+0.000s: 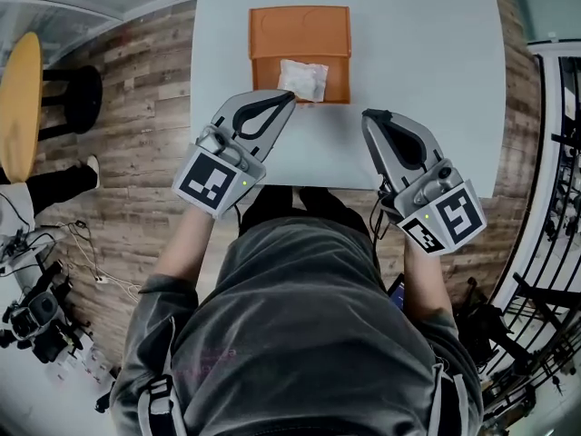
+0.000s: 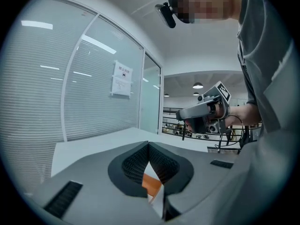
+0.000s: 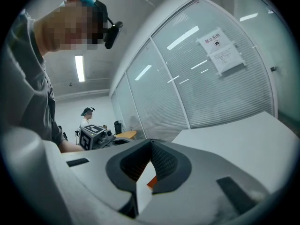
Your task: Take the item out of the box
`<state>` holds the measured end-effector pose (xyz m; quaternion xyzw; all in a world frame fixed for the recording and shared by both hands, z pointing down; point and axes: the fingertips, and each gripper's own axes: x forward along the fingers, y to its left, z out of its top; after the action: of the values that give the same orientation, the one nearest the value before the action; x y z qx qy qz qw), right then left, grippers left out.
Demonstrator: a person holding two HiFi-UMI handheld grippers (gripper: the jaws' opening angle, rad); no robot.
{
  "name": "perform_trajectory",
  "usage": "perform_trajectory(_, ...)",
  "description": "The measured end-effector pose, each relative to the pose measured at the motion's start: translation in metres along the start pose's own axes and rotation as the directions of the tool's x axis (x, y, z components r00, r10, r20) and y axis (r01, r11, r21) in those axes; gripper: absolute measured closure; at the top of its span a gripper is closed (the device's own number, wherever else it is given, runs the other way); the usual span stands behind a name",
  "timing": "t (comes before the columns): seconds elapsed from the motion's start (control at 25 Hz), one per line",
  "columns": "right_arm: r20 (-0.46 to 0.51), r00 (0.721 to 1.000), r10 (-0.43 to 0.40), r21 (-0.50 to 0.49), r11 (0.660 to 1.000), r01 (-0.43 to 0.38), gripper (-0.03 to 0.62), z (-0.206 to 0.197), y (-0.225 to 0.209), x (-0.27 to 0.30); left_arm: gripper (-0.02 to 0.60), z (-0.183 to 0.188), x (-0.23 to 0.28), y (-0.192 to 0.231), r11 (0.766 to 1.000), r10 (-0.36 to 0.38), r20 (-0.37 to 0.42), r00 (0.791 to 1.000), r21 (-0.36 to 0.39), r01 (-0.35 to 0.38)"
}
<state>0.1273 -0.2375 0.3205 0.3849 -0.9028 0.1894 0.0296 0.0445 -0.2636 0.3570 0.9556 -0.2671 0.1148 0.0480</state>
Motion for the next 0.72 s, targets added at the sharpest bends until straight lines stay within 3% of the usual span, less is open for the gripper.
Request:
perform_trajectory(0.4,-0.021,0.996,-0.090,0.055,0.994,0.091,0.589,-0.025,-0.030,0.043,0.578,-0.070,0.043,0.056,0.990,-0.110,-0.117,0.987,0.073,0.119)
perform_trajectory(0.72,-0.046,0.988,-0.145,0.091,0.985,0.148,0.589,-0.033,-0.036,0.053,0.578,-0.128,0.067,0.072,0.964,-0.204,-0.275,0.940,0.113,0.242)
